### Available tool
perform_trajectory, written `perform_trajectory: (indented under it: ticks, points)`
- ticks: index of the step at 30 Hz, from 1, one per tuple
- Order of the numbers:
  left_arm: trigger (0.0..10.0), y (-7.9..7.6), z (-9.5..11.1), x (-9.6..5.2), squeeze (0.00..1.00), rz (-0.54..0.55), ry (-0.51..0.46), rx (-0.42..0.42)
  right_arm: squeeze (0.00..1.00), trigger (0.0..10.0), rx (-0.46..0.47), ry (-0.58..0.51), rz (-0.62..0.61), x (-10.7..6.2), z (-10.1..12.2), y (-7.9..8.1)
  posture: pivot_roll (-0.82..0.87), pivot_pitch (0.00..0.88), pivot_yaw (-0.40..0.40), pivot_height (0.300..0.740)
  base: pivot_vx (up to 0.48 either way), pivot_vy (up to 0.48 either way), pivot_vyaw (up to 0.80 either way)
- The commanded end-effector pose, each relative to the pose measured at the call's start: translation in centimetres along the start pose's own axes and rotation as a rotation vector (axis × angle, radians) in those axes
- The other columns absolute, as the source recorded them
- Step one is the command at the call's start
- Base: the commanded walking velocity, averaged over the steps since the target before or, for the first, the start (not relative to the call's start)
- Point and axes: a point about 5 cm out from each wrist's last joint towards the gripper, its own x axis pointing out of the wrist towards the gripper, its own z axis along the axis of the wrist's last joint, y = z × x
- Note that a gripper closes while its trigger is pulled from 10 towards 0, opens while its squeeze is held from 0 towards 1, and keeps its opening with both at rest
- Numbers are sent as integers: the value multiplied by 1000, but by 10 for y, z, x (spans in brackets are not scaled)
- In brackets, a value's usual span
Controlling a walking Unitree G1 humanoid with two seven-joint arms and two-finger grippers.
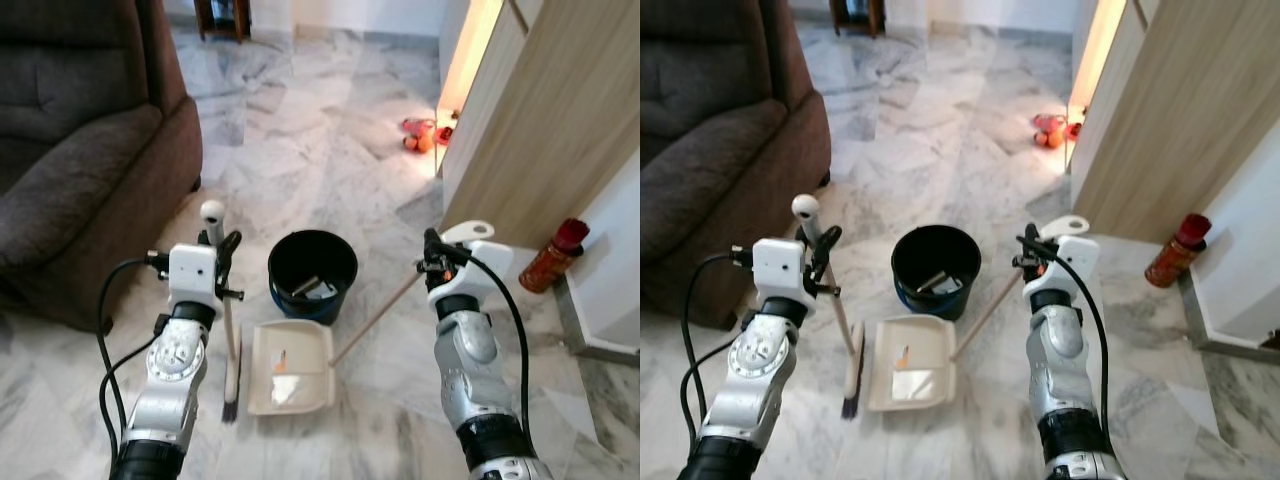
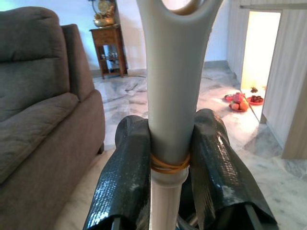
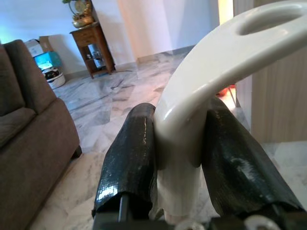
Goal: Sweep floor
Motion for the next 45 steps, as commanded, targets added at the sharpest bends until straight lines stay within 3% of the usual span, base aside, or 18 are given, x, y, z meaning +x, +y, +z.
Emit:
perform_trajectory:
  ticks: [1,13,19,26,34,39,45]
  points:
    - [10000,0,7,1,0,-9,-40,17,0,10000,-2,-66,16,3,13,2,36,92,-23,740,0,0,0]
    - [10000,4,4,-3,0,-4,-29,28,0,10000,-44,-125,49,-3,30,1,35,99,-22,740,0,0,0]
    - [10000,7,-1,-14,0,-42,-30,137,0,10000,-54,-153,42,-5,39,-3,34,100,-21,740,0,0,0]
    - [10000,13,-9,-18,0,-13,-2,138,0,10000,-65,-162,88,-12,49,4,38,102,-25,740,0,0,0]
    - [10000,12,-11,-19,0,-14,3,143,0,10000,-97,-150,79,-24,62,0,31,99,-26,740,0,0,0]
    - [10000,12,-12,-19,0,-12,5,145,0,10000,-99,-179,96,-27,76,6,35,95,-26,740,0,0,0]
    - [10000,13,-12,-18,0,-11,5,146,0,10000,-86,-276,114,-23,112,18,33,87,-24,740,0,0,0]
